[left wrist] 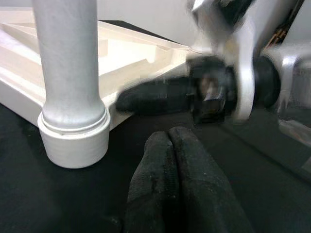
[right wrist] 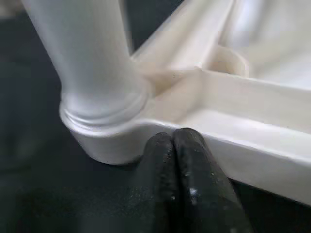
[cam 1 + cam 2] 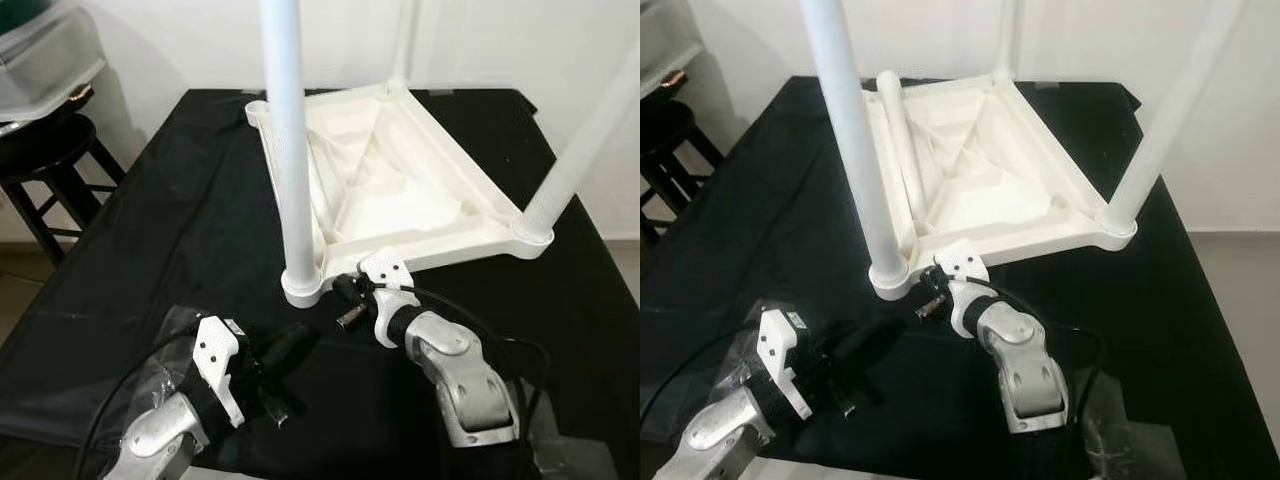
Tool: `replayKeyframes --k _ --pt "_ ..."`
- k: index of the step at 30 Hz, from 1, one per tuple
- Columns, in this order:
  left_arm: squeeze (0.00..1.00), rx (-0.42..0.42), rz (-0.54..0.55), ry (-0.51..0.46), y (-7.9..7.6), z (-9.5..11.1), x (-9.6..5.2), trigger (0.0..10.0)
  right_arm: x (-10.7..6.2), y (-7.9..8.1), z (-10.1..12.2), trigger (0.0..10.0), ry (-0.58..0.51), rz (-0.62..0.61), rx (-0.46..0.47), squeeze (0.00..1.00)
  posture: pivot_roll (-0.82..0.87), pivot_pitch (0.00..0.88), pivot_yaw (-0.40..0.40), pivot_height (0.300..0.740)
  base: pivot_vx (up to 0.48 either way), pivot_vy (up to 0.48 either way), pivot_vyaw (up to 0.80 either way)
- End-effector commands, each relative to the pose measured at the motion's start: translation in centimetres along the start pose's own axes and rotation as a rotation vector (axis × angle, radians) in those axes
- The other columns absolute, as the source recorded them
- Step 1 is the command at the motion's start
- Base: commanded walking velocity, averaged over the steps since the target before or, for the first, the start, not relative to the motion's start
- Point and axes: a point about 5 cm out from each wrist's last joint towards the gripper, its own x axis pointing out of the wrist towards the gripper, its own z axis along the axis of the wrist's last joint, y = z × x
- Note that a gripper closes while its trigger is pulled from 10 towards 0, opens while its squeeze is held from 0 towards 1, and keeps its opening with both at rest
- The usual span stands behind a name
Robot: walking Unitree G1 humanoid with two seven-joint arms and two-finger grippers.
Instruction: Building children table
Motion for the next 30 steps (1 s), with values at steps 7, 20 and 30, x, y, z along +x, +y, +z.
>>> replayKeyframes --k 7,20,30 --pt "0.00 -0.011 0.002 0.011 0.0 -0.3 -0.2 10.0 -3.5 -1.6 5.3 10.0 -0.213 0.324 -0.106 1.00 0.05 0.193 0.032 0.740 0.000 0.000 0.00" --pt "0.00 -0.010 0.004 0.005 -0.2 -0.2 0.0 10.0 -3.1 -5.6 6.8 10.0 -0.122 0.541 -0.264 1.00 0.06 0.198 0.027 0.740 0.000 0.000 0.00" --pt "0.00 -0.012 0.007 0.003 -0.3 -0.1 -0.1 10.0 -1.2 -6.2 7.8 10.0 -0.122 0.542 -0.316 1.00 0.07 0.206 0.028 0.740 0.000 0.000 0.00"
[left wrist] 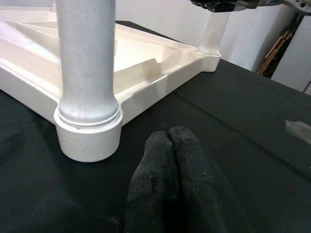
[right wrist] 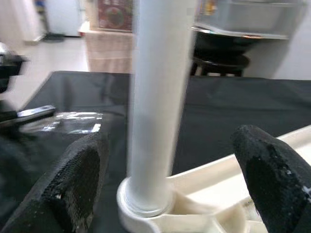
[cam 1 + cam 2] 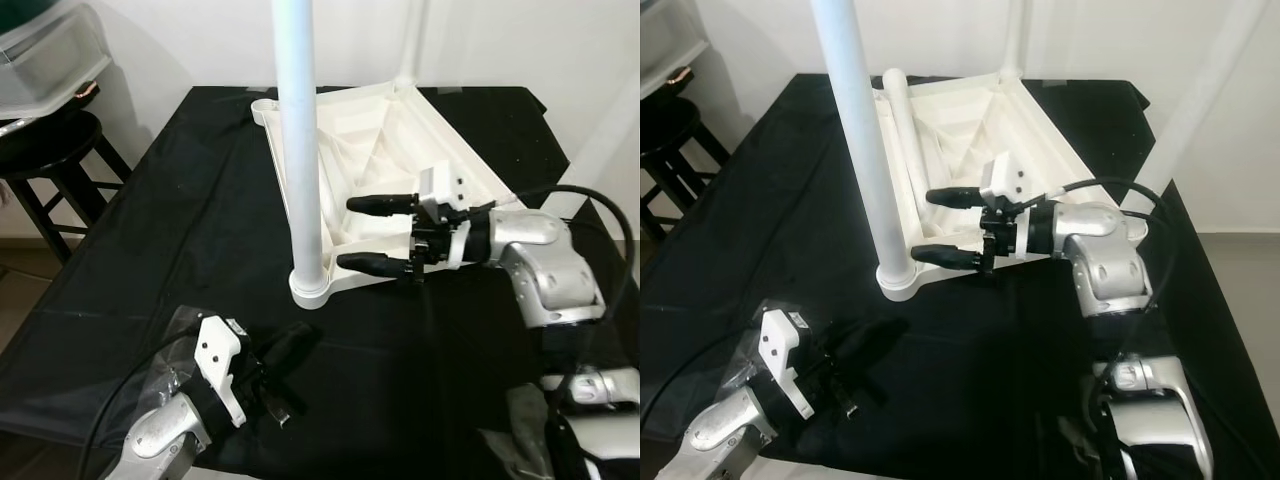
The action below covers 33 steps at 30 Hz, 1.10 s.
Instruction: Building children table
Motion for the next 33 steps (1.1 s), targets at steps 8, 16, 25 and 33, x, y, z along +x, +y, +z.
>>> replayKeyframes --k 8,16,25,33 --pt "0.00 -0.009 -0.002 0.008 -0.4 0.0 -0.2 10.0 4.0 0.4 -2.2 10.0 0.052 0.086 0.051 0.00 0.09 0.213 0.030 0.740 0.000 0.000 0.00" --pt "0.00 0.003 0.007 0.008 -0.5 0.1 -0.2 10.0 6.8 0.6 -1.8 10.0 0.013 0.138 0.037 0.00 0.10 0.219 0.028 0.740 0.000 0.000 0.00" --pt "0.00 0.004 0.008 0.009 -0.5 0.0 -0.2 10.0 7.0 -0.3 -1.6 0.0 0.024 0.131 0.017 0.00 0.10 0.218 0.025 0.740 0.000 0.000 0.00" --pt "0.00 0.002 0.009 0.010 -0.5 0.0 -0.3 10.0 6.2 -0.4 -2.1 0.0 0.034 0.130 0.009 0.00 0.09 0.216 0.027 0.740 0.000 0.000 0.00"
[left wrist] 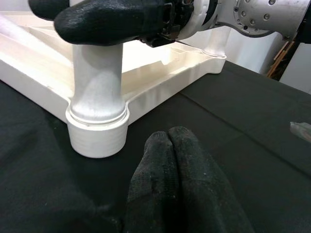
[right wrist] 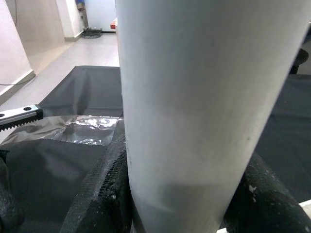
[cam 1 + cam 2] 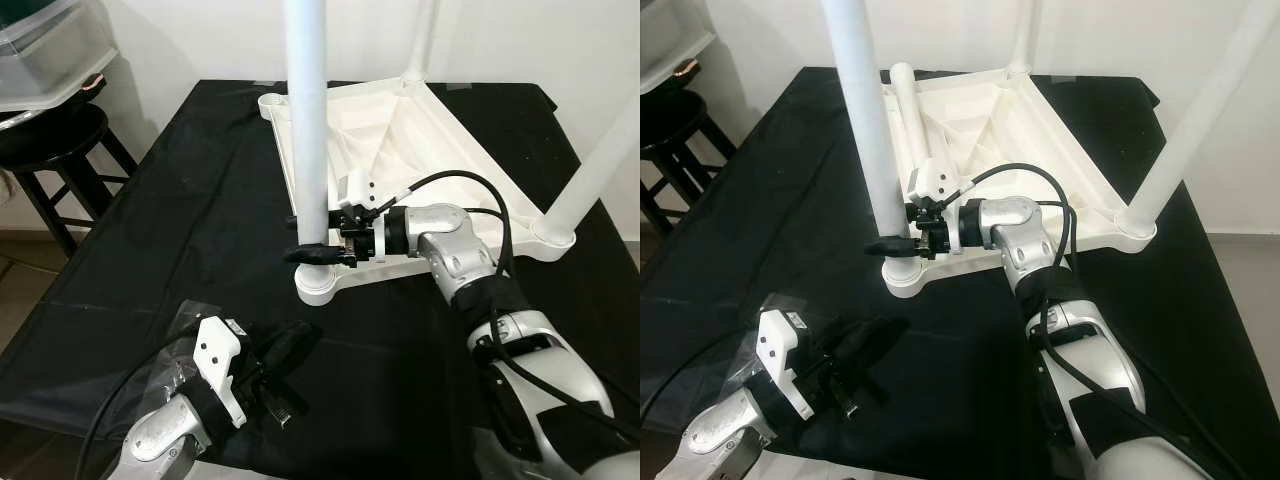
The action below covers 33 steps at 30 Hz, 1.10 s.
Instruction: Building children table
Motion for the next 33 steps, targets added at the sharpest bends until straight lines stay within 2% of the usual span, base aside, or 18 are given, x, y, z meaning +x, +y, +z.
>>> replayKeyframes --k 1,5,6,7,10,11,13,14,15,16,18,22,23,25,26,29,30,33 --pt "0.00 -0.012 0.002 0.021 -0.2 -0.4 -0.3 10.0 -0.7 0.0 -0.5 0.0 0.030 -0.029 -0.030 0.00 0.09 0.213 0.026 0.740 0.000 0.000 0.00" --pt "0.00 -0.012 0.002 0.021 -0.2 -0.5 -0.4 10.0 -1.1 0.1 -0.8 0.0 0.041 -0.061 -0.026 0.00 0.08 0.212 0.016 0.740 0.000 0.000 0.00" --pt "0.00 -0.013 0.003 0.022 -0.2 -0.5 -0.4 10.0 -1.4 0.3 -1.3 0.0 0.053 -0.102 -0.016 0.00 0.08 0.212 0.016 0.740 0.000 0.000 0.00" --pt "0.00 -0.013 0.006 0.021 -0.2 -0.5 -0.5 10.0 -1.7 0.9 -2.6 0.0 0.079 -0.253 0.071 0.00 0.07 0.211 0.002 0.740 0.000 0.000 0.00" --pt "0.00 -0.014 0.008 0.021 -0.2 -0.5 -0.6 10.0 -2.0 1.4 -3.6 0.0 0.103 -0.361 0.133 0.00 0.07 0.210 0.001 0.740 0.000 0.000 0.00" --pt "0.00 -0.014 0.011 0.020 0.0 -0.5 -0.7 10.0 -0.5 5.4 -6.3 0.0 0.165 -0.539 0.271 0.00 0.05 0.209 0.017 0.740 0.000 0.000 0.00" --pt "0.00 -0.014 0.011 0.020 0.0 -0.5 -0.7 10.0 -0.5 5.4 -6.3 0.0 0.165 -0.539 0.271 0.00 0.05 0.209 0.017 0.740 0.000 0.000 0.00" --pt "0.00 -0.014 0.012 0.022 0.2 -0.5 -0.8 10.0 0.3 9.5 -7.8 0.0 0.244 -0.669 0.354 0.00 0.05 0.207 0.040 0.740 0.000 0.000 0.00" --pt "0.00 -0.013 0.011 0.027 0.5 -0.6 -0.8 10.0 -0.1 10.5 -7.6 0.0 0.261 -0.807 0.370 0.00 0.04 0.180 0.056 0.740 0.000 0.000 0.00" --pt "0.00 -0.014 0.011 0.031 0.6 -0.7 -0.8 10.0 -0.5 10.4 -7.4 0.0 0.267 -0.883 0.382 0.00 0.04 0.176 0.050 0.740 0.000 0.000 0.00" --pt "0.00 -0.014 0.011 0.034 0.6 -0.8 -0.7 10.0 -0.6 9.6 -7.2 0.0 0.259 -0.898 0.371 0.00 0.04 0.176 0.050 0.740 0.000 0.000 0.00" --pt "0.00 -0.010 0.016 0.034 0.6 -0.8 -0.7 10.0 0.6 9.3 -7.0 0.0 0.249 -0.855 0.373 0.00 0.06 0.173 0.035 0.740 0.000 0.000 0.00" --pt "0.00 -0.007 0.027 0.031 0.7 -0.8 -0.7 10.0 0.7 9.4 -6.9 2.0 0.246 -0.850 0.370 0.00 0.06 0.176 0.032 0.740 0.000 0.000 0.00" --pt "0.00 -0.005 0.036 0.029 0.7 -0.8 -0.7 10.0 0.8 9.4 -6.8 2.0 0.244 -0.846 0.369 0.00 0.06 0.176 0.032 0.740 0.000 0.000 0.00" --pt "0.00 -0.004 0.038 0.027 0.7 -0.7 -0.7 10.0 0.8 9.6 -6.5 10.0 0.253 -0.839 0.372 0.00 0.06 0.178 0.033 0.740 0.000 0.000 0.00" --pt "0.00 -0.008 0.029 0.026 0.7 -0.7 -0.6 10.0 0.5 9.3 -5.8 10.0 0.226 -0.801 0.328 0.01 0.05 0.182 0.035 0.740 0.000 0.000 0.00" --pt "0.00 -0.010 0.025 0.025 0.6 -0.7 -0.5 10.0 0.3 9.4 -5.4 10.0 0.223 -0.817 0.336 1.00 0.05 0.181 0.036 0.740 0.000 0.000 0.00" --pt "0.00 -0.012 0.019 0.023 0.6 -0.7 -0.3 10.0 0.1 8.9 -4.0 10.0 0.152 -0.782 0.341 1.00 0.04 0.182 0.034 0.740 0.000 0.000 0.00"
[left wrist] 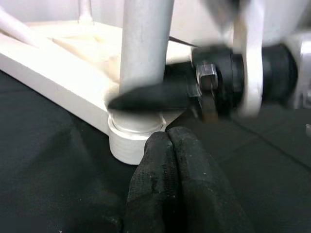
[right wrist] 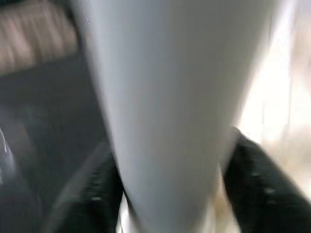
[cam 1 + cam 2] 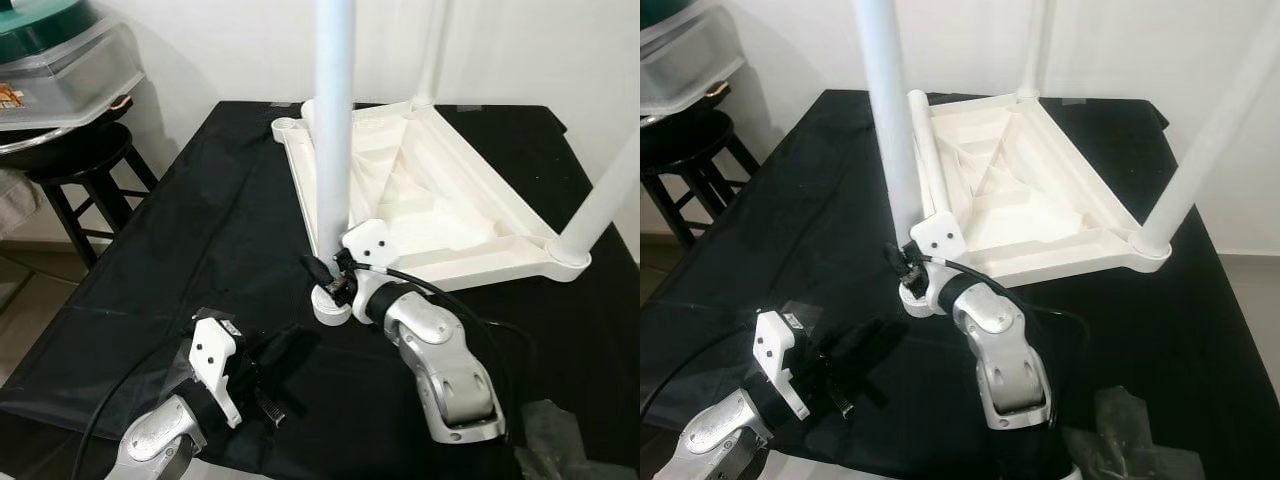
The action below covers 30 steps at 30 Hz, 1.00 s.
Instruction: Building children table
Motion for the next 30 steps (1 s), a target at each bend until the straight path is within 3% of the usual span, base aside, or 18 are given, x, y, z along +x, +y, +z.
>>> replayKeyframes --k 1,3,5,6,7,8,11,12,13,16,17,20,21,26,30 --pt "0.00 -0.011 0.001 0.008 0.0 -0.3 0.0 10.0 0.0 -0.6 1.8 10.0 -0.073 0.051 0.009 1.00 0.03 0.183 0.032 0.740 0.000 0.000 0.00" --pt "0.00 -0.011 0.001 0.008 0.0 -0.3 0.0 10.0 0.0 -0.6 1.8 10.0 -0.073 0.051 0.009 1.00 0.03 0.183 0.032 0.740 0.000 0.000 0.00" --pt "0.00 -0.013 0.001 0.003 0.0 -0.3 0.1 10.0 0.1 -1.3 4.0 10.0 -0.184 0.205 -0.032 1.00 0.03 0.185 0.030 0.740 0.000 0.000 0.00" --pt "0.00 -0.013 0.001 0.003 0.0 -0.3 0.1 10.0 0.1 -1.3 4.0 10.0 -0.184 0.205 -0.032 1.00 0.03 0.185 0.030 0.740 0.000 0.000 0.00" --pt "0.00 -0.013 0.002 0.000 0.0 -0.3 0.2 10.0 -0.2 -1.5 5.1 10.0 -0.232 0.340 -0.080 1.00 0.03 0.186 0.031 0.740 0.000 0.000 0.00" --pt "0.00 -0.014 0.003 -0.002 -0.1 -0.3 0.2 10.0 -0.5 -1.8 5.6 10.0 -0.238 0.491 -0.138 0.10 0.03 0.186 0.030 0.740 0.000 0.000 0.00" --pt "0.00 -0.014 0.004 -0.003 -0.1 -0.3 0.3 10.0 -0.8 -2.0 5.8 10.0 -0.232 0.585 -0.174 0.10 0.03 0.186 0.030 0.740 0.000 0.000 0.00" --pt "0.00 -0.013 0.005 -0.004 -0.1 -0.3 0.3 10.0 -0.5 -2.7 6.1 10.0 -0.219 0.648 -0.196 0.00 0.04 0.185 0.027 0.740 0.000 0.000 0.00" --pt "0.00 -0.012 0.006 -0.005 -0.1 -0.3 0.3 10.0 0.2 -3.7 6.6 10.0 -0.206 0.713 -0.237 0.00 0.04 0.186 0.027 0.740 0.000 0.000 0.00" --pt "0.00 -0.012 0.007 -0.005 -0.2 -0.3 0.3 10.0 1.2 -4.2 7.4 10.0 -0.198 0.747 -0.253 0.00 0.05 0.188 0.025 0.740 0.000 0.000 0.00" --pt "0.00 -0.011 0.008 -0.004 -0.2 -0.3 0.3 10.0 1.5 -4.4 8.0 1.2 -0.209 0.764 -0.234 0.00 0.05 0.189 0.025 0.740 0.000 0.000 0.00" --pt "0.00 -0.011 0.008 -0.004 -0.2 -0.3 0.3 10.0 1.7 -4.5 8.4 1.2 -0.217 0.777 -0.220 0.00 0.05 0.189 0.025 0.740 0.000 0.000 0.00" --pt "0.00 -0.011 0.008 -0.003 -0.2 -0.3 0.3 10.0 1.9 -4.6 8.7 0.0 -0.224 0.799 -0.206 0.00 0.06 0.191 0.024 0.740 0.000 0.000 0.00" --pt "0.00 -0.010 0.008 -0.002 -0.3 -0.3 0.3 10.0 2.5 -5.3 8.6 0.0 -0.206 0.856 -0.204 0.00 0.06 0.194 0.021 0.740 0.000 0.000 0.00" --pt "0.00 -0.011 0.009 -0.003 -0.3 -0.3 0.3 10.0 2.6 -5.9 8.2 0.0 -0.196 0.832 -0.206 0.00 0.06 0.196 0.020 0.740 0.000 0.000 0.00"
